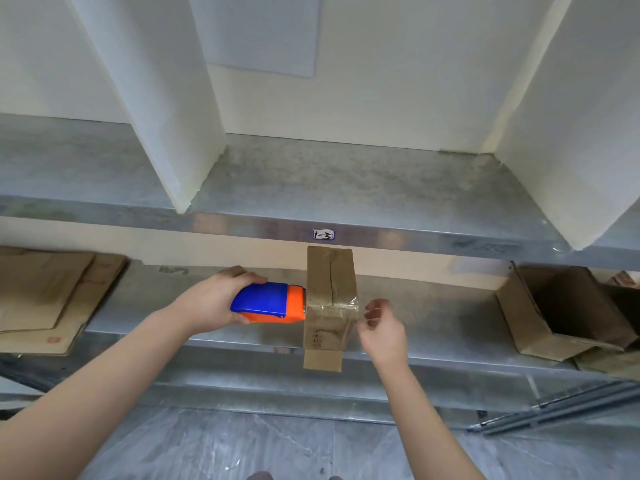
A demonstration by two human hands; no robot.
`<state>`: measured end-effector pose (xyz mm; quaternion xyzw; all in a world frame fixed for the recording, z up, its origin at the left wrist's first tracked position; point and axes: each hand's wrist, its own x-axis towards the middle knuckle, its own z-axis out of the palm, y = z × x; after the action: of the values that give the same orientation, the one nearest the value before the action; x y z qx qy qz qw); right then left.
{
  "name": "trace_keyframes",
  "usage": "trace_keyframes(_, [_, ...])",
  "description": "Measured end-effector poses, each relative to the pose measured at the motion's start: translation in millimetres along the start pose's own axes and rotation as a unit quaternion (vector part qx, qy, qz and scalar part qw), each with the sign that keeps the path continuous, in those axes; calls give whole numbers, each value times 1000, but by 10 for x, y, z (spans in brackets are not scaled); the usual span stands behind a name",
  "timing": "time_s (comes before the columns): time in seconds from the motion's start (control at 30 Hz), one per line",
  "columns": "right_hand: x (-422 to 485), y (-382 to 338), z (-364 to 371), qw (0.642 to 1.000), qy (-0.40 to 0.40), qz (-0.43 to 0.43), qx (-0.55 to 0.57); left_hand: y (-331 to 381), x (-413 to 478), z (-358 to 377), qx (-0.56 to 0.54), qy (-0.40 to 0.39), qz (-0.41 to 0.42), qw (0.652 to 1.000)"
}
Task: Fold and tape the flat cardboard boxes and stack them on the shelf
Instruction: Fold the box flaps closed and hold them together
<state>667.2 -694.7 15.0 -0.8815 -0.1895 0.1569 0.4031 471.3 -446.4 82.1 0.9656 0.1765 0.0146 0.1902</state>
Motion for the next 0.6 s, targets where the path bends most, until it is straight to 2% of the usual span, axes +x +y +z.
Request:
trace_keyframes(0.07, [-35,-22,-53,997,-12,-43,61,5,3,4,2,-4,0,1000])
trace_keyframes(0.13, [-46,-98,-102,984,-67,-58,152,2,7,11,3,-3,2,1000])
trace_keyframes(0.17, [-38,-140,-109,980,-97,-64,162,-5,8,14,3,-2,3,1000])
trace_keyframes(0.23, [-25,-210,-80,983,-122,-86,104,-33,3,22,0,1,5,1000])
trace_keyframes(0.33, [-10,-234,-3,990,-78,-114,33,-85,-20,45,-10,6,8,1000])
trace_keyframes(0.6, [135,-337,53,988,-103,-97,62,-144,-10,131,-41,8,16,999])
